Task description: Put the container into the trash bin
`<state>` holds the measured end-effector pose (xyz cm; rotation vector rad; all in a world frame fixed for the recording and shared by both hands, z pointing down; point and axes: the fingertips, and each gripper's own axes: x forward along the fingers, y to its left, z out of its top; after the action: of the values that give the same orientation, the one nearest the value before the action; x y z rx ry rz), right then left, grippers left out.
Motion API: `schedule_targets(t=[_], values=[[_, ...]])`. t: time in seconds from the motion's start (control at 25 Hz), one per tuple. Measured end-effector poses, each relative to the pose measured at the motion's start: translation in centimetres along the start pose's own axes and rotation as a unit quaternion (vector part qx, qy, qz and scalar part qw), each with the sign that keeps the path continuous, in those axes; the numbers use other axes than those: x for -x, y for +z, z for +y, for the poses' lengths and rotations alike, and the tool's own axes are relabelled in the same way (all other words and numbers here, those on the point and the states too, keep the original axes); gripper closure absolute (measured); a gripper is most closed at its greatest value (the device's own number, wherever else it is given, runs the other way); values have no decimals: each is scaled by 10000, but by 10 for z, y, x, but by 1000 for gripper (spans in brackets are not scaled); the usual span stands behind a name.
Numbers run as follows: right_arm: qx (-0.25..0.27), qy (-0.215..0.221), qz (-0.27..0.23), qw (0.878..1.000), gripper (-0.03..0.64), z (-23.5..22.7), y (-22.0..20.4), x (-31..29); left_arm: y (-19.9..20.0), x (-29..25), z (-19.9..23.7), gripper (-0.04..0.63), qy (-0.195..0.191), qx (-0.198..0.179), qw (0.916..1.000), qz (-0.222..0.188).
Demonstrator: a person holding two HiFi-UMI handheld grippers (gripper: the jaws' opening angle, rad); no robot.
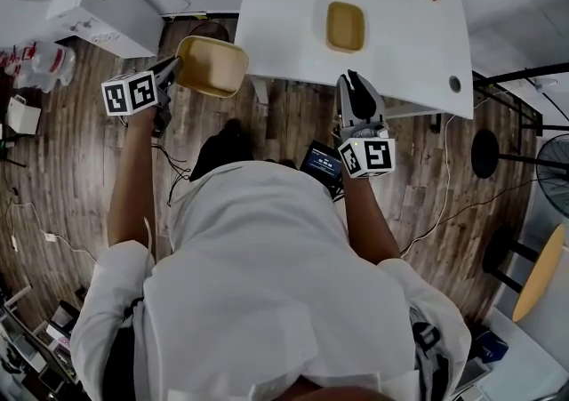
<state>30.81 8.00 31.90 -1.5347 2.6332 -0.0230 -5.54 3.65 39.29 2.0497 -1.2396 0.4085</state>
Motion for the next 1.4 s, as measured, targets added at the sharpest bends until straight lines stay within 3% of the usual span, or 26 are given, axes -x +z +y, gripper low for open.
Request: schedule_targets(t=[0.28, 0.52, 0.84, 0.96, 1.16, 1.4], values=[[130, 358, 236, 9990, 532, 44, -15, -75, -1, 12, 73, 569, 80, 465, 9987, -174], [179, 446, 500, 9976, 532, 93, -44, -177, 11, -8, 187, 569, 98, 718, 9974, 23], [180, 233, 1109, 9934, 532, 123, -79, -285, 17, -79, 313, 569, 244, 1081, 9926, 495], [159, 72, 1220, 9924, 531, 122, -92, -318, 26, -115, 339, 569, 155, 1091, 9922, 588], [98, -199, 1338, 9908, 531, 127, -123, -361, 1, -170, 385, 569, 120, 1287, 9870, 957], [-224, -238, 1165, 9927, 534, 145, -164, -411, -27, -241, 428, 569, 173, 1414, 9846, 1010]])
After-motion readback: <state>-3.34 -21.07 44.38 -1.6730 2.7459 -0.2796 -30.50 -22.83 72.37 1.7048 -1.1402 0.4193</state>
